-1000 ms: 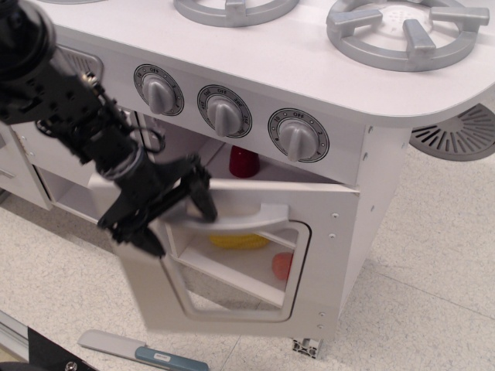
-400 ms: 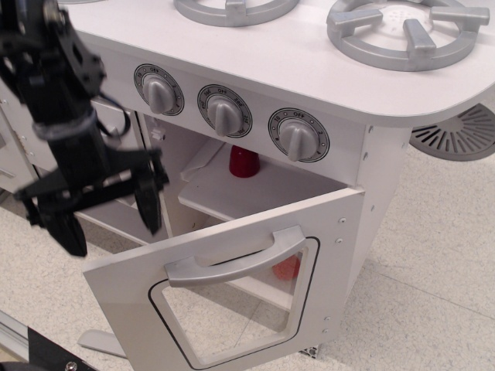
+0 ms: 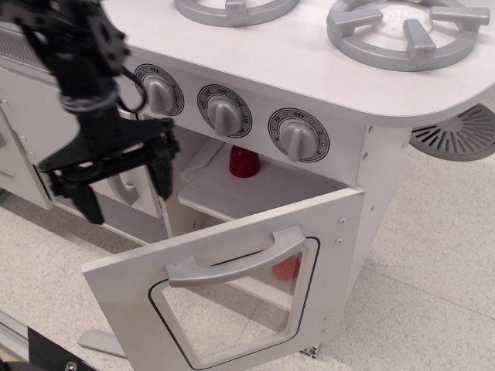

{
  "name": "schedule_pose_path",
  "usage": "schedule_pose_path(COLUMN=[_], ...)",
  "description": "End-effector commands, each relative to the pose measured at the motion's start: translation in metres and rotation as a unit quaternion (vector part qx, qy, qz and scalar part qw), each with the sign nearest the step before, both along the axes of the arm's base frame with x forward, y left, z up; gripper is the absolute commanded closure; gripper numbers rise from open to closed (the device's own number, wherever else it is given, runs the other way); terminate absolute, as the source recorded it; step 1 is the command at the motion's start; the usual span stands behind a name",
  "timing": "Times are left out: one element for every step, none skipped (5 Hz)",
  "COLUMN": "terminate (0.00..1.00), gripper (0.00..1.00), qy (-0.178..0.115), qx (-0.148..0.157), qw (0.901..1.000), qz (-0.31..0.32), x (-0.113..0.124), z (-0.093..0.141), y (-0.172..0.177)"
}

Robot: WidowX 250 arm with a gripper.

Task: Open oven

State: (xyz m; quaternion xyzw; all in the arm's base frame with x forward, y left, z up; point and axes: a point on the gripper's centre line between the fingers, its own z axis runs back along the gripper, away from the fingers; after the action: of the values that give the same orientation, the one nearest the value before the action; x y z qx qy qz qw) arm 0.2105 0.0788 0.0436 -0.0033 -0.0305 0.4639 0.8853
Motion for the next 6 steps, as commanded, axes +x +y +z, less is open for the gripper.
schedule_pose_path(terminate=[0.0, 0.0, 0.0, 0.0, 0.0, 0.0], gripper=[0.0, 0.0, 0.0, 0.0, 0.0, 0.0], qy=[0.018, 0.007, 0.029, 0.029, 0.055, 0.056], qx=[0.038, 0.009, -0.021, -0.028, -0.075, -0.097], qw=[0.999, 0.9997, 0.9993, 0.9991, 0.9955, 0.9929], qz=[0.013, 0.024, -0.007, -0.016, 0.017, 0.04], x=[0.019, 0.0, -0.019, -0.03, -0.031, -0.034], z=[-0.05, -0.056, -0.06, -0.059, -0.062, -0.064], y=[0.011, 0.003, -0.018, -0.046, -0.07, -0.089])
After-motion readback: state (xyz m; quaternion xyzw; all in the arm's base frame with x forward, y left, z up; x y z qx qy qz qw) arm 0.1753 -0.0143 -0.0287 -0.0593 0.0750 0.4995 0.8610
